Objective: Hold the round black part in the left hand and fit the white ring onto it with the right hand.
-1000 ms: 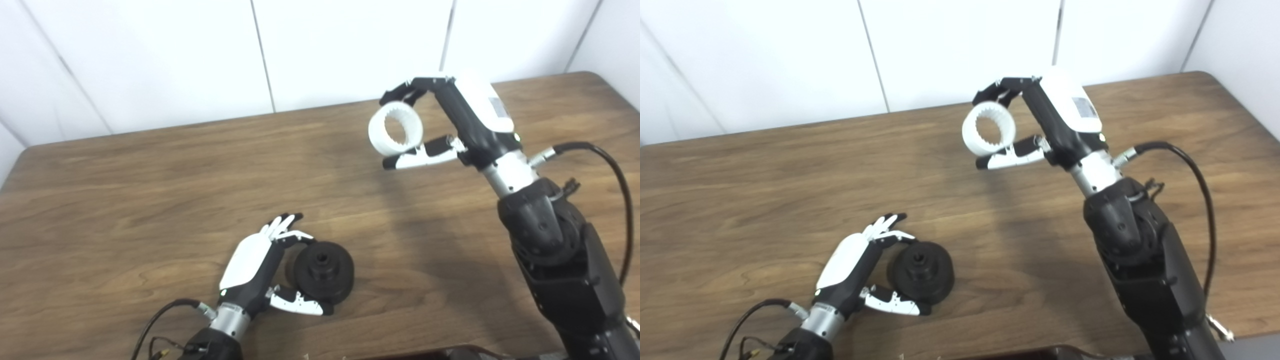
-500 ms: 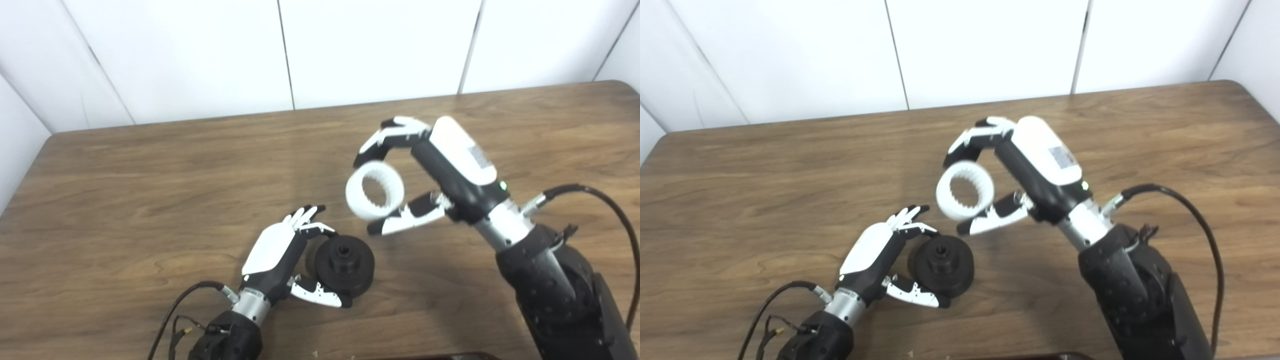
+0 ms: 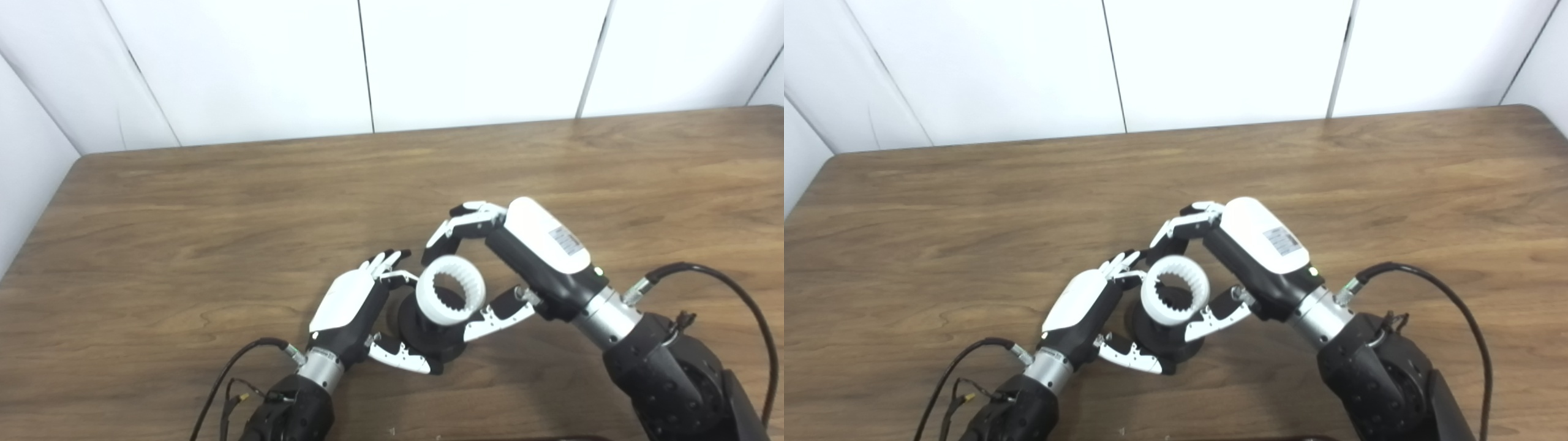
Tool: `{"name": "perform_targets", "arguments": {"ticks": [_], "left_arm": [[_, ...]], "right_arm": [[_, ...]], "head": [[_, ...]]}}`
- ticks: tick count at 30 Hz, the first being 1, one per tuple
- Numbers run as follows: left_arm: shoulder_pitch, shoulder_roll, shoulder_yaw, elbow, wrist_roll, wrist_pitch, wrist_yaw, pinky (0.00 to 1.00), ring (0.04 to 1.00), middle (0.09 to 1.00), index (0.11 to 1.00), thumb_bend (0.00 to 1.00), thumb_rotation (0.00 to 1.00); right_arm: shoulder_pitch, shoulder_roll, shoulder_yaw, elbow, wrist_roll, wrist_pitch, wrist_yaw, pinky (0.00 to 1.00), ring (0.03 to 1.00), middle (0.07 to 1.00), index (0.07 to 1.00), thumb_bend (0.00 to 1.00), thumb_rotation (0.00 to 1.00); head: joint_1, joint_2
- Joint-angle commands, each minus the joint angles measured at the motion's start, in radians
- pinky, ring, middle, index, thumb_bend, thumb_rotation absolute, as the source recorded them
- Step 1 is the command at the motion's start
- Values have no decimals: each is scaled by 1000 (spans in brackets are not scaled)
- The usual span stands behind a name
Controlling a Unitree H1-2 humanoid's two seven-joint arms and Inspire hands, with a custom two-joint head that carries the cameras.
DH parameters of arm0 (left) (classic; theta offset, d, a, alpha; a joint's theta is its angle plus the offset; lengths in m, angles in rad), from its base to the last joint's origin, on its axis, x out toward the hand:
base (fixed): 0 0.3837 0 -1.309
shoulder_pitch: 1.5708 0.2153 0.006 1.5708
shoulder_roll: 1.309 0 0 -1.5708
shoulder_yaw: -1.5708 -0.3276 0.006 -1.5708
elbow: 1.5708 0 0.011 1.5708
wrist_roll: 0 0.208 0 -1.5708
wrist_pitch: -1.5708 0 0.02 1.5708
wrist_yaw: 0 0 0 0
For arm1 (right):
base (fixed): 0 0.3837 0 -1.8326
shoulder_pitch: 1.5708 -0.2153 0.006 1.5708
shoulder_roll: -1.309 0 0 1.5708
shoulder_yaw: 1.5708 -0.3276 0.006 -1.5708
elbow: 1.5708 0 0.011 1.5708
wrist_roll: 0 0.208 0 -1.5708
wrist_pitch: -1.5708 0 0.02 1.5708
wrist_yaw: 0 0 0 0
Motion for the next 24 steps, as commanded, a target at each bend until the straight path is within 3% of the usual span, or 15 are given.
{"name": "perform_targets", "arguments": {"ticks": [1,14,24], "left_arm": [[-25,2,-6,-10,30,4,4,1000,1000,970,567,956,275],[-24,0,-7,-11,30,-4,11,1000,1000,969,562,956,305],[-20,0,-5,-23,29,5,3,1000,1000,971,564,959,268]], "right_arm": [[-30,-2,-1,10,-9,-46,-6,849,572,455,511,525,7],[-50,5,29,98,-78,-83,13,800,560,448,521,522,8],[-62,5,20,149,-97,-88,11,793,561,448,521,521,9]], "head": [[1,1],[5,10],[8,15]]}}
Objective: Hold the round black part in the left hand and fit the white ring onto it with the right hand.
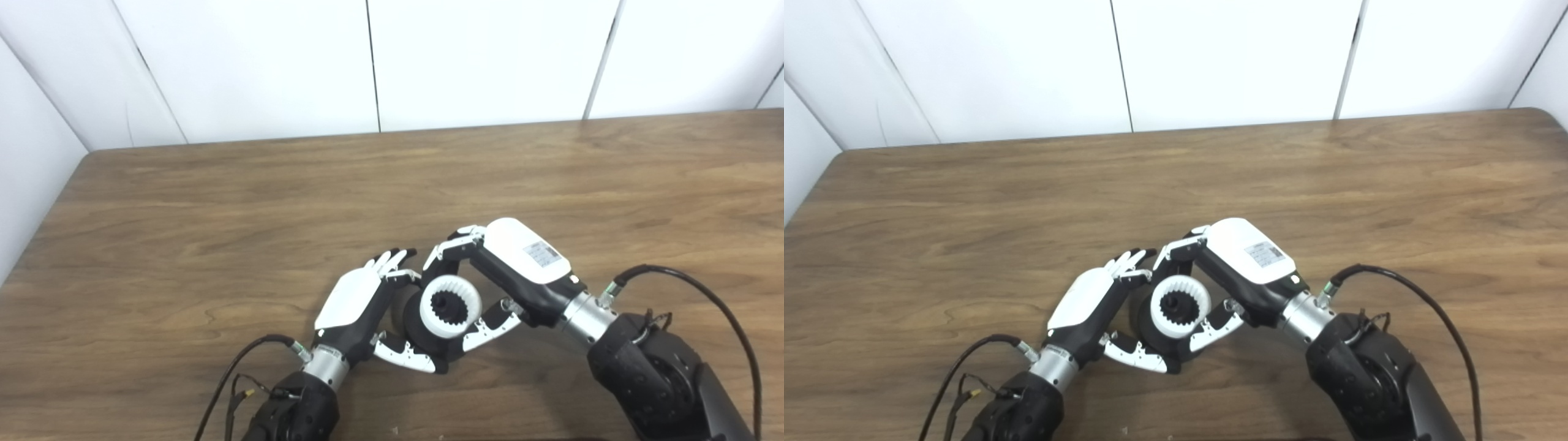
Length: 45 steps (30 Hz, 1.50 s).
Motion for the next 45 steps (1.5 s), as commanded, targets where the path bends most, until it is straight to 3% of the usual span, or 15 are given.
{"name": "perform_targets", "arguments": {"ticks": [1,17,32,36,37,38,40,45], "left_arm": [[-19,1,-2,-22,14,0,3,1000,1000,971,564,959,266],[-22,3,-5,-40,11,17,-11,1000,1000,970,567,963,251],[-28,2,-7,-40,14,27,-16,1000,1000,972,565,963,276],[-28,3,-3,-38,9,26,-14,1000,1000,973,564,964,290],[-28,4,-2,-37,8,26,-14,1000,1000,973,564,964,292],[-28,4,-2,-37,9,26,-14,1000,1000,974,564,964,296],[-28,6,-2,-38,9,25,-14,1000,1000,974,564,963,302],[-27,9,2,-42,9,27,-18,1000,1000,976,566,963,300]], "right_arm": [[-33,8,-8,6,-2,-25,-17,795,563,449,520,522,8],[-70,47,18,57,-41,-26,-32,782,558,435,526,520,8],[-72,29,26,52,-64,-29,-15,763,555,436,524,521,8],[-83,-4,25,22,-63,38,86,793,594,456,531,519,16],[-89,-13,27,13,-62,55,119,808,616,499,515,517,93],[-95,-24,29,3,-60,72,154,821,640,542,597,683,274],[-107,-46,32,-18,-45,105,222,847,726,677,741,913,478],[-103,-66,24,-39,-21,132,267,840,772,732,785,990,528]], "head": [[1,1],[-1,13],[2,19],[-1,19],[-2,18],[-2,18],[-4,17],[-6,19]]}}
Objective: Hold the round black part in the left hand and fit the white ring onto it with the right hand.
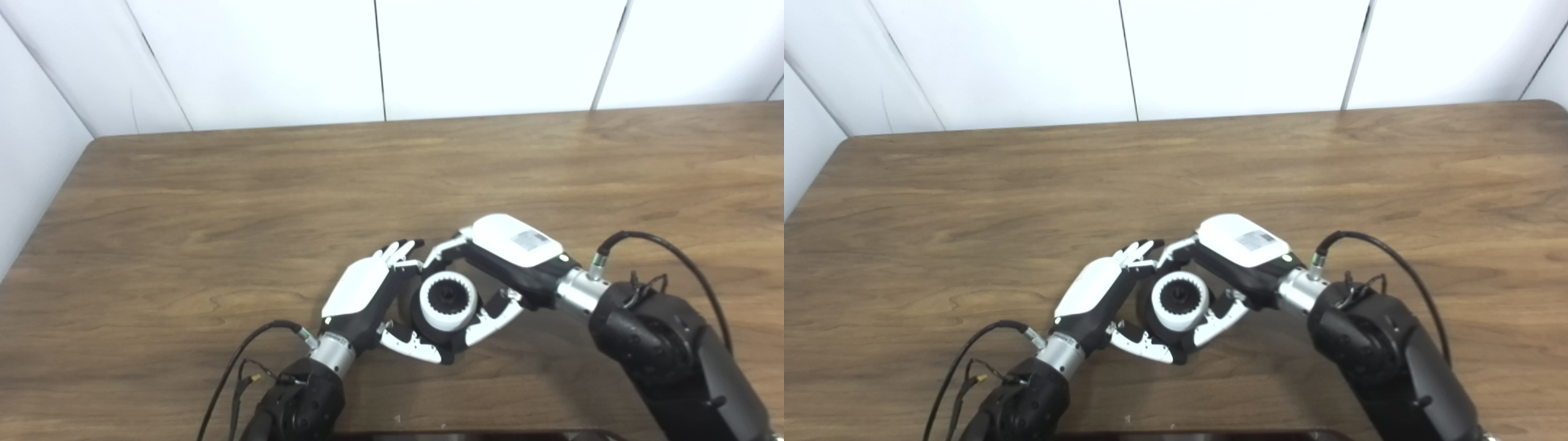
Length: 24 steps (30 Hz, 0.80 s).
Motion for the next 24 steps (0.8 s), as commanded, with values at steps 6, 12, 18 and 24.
{"name": "perform_targets", "arguments": {"ticks": [6,12,18,24], "left_arm": [[-19,9,11,-34,2,3,-2,1000,1000,976,567,958,292],[-22,7,10,-34,6,7,-4,1000,1000,976,565,959,280],[-22,6,16,-27,2,1,2,1000,1000,971,561,961,280],[-20,5,19,-27,2,-3,6,1000,1000,969,558,967,292]], "right_arm": [[-10,1,-18,-44,17,13,-2,855,778,724,789,994,528],[-13,1,-26,-46,24,13,-8,848,774,717,788,986,513],[-16,-6,-38,-47,33,17,-11,827,775,761,806,988,501],[-9,-19,-60,-48,40,20,-17,820,792,823,842,1000,501]], "head": [[2,2],[0,2],[1,2],[-2,-3]]}}
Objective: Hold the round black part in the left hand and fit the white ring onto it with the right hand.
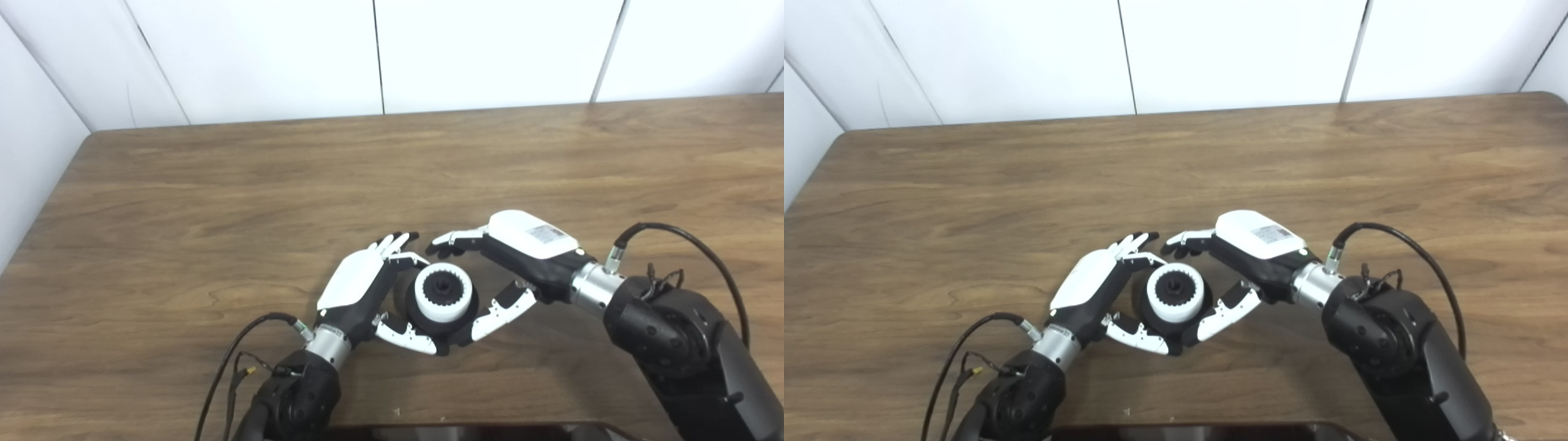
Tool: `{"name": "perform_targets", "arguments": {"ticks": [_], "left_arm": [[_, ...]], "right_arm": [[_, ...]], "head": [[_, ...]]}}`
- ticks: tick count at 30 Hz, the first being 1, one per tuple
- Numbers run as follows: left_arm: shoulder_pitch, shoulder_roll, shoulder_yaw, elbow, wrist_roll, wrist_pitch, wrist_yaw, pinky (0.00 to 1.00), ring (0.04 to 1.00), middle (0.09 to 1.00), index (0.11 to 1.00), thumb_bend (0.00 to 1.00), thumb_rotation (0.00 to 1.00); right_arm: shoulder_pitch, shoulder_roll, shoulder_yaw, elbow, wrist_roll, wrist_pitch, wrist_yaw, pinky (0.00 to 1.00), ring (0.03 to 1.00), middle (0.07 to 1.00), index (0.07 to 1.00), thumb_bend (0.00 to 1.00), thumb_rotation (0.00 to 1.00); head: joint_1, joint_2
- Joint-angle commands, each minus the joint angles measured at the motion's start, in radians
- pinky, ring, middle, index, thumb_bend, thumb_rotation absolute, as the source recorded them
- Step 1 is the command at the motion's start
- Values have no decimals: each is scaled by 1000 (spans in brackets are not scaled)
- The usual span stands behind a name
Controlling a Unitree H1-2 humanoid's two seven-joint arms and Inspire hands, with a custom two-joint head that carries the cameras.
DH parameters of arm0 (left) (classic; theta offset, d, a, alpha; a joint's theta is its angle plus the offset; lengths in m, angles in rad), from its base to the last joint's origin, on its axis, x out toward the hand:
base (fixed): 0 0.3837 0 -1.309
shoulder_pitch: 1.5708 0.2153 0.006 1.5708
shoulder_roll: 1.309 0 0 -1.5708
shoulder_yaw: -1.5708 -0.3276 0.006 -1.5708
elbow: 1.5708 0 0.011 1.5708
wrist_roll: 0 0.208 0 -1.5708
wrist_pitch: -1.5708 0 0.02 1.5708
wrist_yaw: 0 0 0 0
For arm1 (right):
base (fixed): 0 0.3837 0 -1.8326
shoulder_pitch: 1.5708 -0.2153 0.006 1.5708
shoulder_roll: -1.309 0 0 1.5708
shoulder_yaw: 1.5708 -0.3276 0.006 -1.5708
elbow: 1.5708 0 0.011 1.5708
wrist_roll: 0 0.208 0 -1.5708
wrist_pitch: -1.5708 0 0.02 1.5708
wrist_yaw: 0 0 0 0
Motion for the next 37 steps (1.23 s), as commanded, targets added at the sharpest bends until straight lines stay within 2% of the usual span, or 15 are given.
{"name": "perform_targets", "arguments": {"ticks": [1,4,13,18,28,32,37], "left_arm": [[-19,5,9,-26,4,-7,14,1000,1000,969,559,967,295],[-17,8,11,-29,3,-5,11,1000,1000,971,560,963,294],[-20,13,18,-31,-4,-5,1,1000,1000,977,569,952,282],[-21,15,20,-28,-6,-9,4,1000,1000,975,565,957,288],[-22,15,22,-22,-11,-18,13,1000,1000,970,569,956,287],[-25,18,21,-20,-14,-25,13,1000,1000,971,630,962,290],[-29,22,20,-25,-14,-20,5,983,1000,971,786,998,338]], "right_arm": [[-14,-19,-30,-33,16,-4,-21,812,794,831,848,1000,509],[3,-28,-55,-39,22,13,-19,765,817,868,878,1000,526],[63,-41,-125,-53,26,53,-39,764,883,946,975,1000,496],[98,-38,-166,-50,49,44,-76,791,897,953,986,1000,466],[172,-23,-210,-59,90,46,-148,740,897,952,979,1000,478],[211,-6,-219,-51,113,41,-181,742,899,950,976,1000,480],[244,11,-210,-36,117,23,-220,728,885,944,967,1000,498]], "head": [[-1,1],[-5,-1],[-8,3],[-11,1],[-17,1],[-17,1],[-18,-1]]}}
